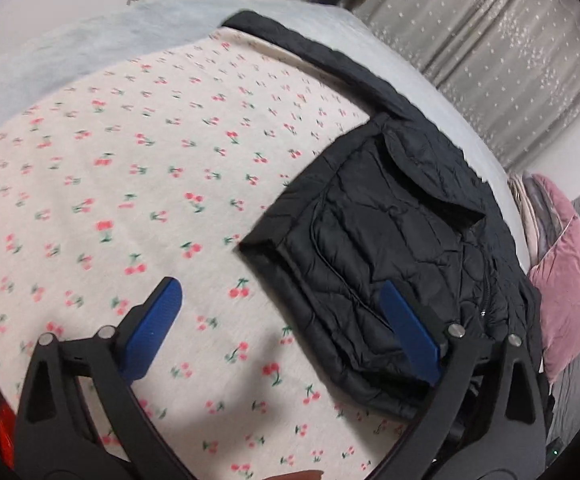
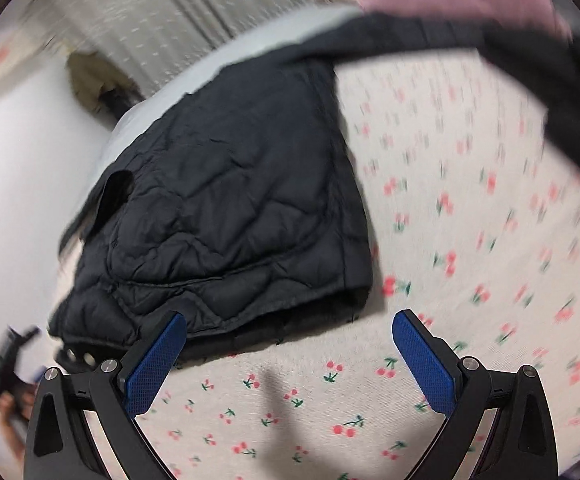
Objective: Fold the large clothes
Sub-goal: 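Grasp the jacket hem with the left gripper while the right gripper grasps the hem too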
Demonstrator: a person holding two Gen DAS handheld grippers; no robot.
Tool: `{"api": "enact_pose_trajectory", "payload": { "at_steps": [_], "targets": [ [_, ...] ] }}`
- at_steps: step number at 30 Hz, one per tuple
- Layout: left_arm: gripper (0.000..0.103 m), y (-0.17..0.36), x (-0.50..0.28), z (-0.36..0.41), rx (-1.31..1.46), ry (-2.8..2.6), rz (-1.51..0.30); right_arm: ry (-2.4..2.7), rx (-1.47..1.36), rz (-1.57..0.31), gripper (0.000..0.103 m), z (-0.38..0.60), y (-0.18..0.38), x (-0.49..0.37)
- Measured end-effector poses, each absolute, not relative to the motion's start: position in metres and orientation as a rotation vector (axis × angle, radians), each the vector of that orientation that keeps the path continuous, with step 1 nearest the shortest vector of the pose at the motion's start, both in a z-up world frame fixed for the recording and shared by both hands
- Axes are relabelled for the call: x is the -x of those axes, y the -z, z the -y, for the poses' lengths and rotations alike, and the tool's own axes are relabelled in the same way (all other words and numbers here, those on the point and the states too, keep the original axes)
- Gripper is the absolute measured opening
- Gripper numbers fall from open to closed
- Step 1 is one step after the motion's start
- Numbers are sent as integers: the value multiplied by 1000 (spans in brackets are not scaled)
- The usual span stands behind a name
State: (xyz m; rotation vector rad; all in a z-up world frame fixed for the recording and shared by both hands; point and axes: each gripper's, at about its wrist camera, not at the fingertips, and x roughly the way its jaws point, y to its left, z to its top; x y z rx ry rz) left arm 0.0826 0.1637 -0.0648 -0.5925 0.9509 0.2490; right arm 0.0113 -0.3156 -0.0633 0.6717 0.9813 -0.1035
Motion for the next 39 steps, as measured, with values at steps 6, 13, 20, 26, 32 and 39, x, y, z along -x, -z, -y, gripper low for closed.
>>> {"api": "enact_pose_trajectory", "payload": {
  "at_steps": [6,13,20,26,32,39],
  "targets": [
    [86,102,-121,-152,607,-225,-1057,93,-783,-942,98,327,71,-20],
    [11,98,-128,-123,497,-213,-1022,33,-850,-969,11,330,87,-39],
    [6,61,-86,-127,581,-154,-903,44,-789,-755,4,346,39,-7],
    [6,38,-34,-126,538,-44,-858,61,-774,-653,2,369,8,28],
    [6,40,12,-124,461,9,-881,60,-663,-602,2,367,-22,64],
    [9,50,46,-130,475,30,-922,54,-640,-598,2,368,-21,116]
  ]
}}
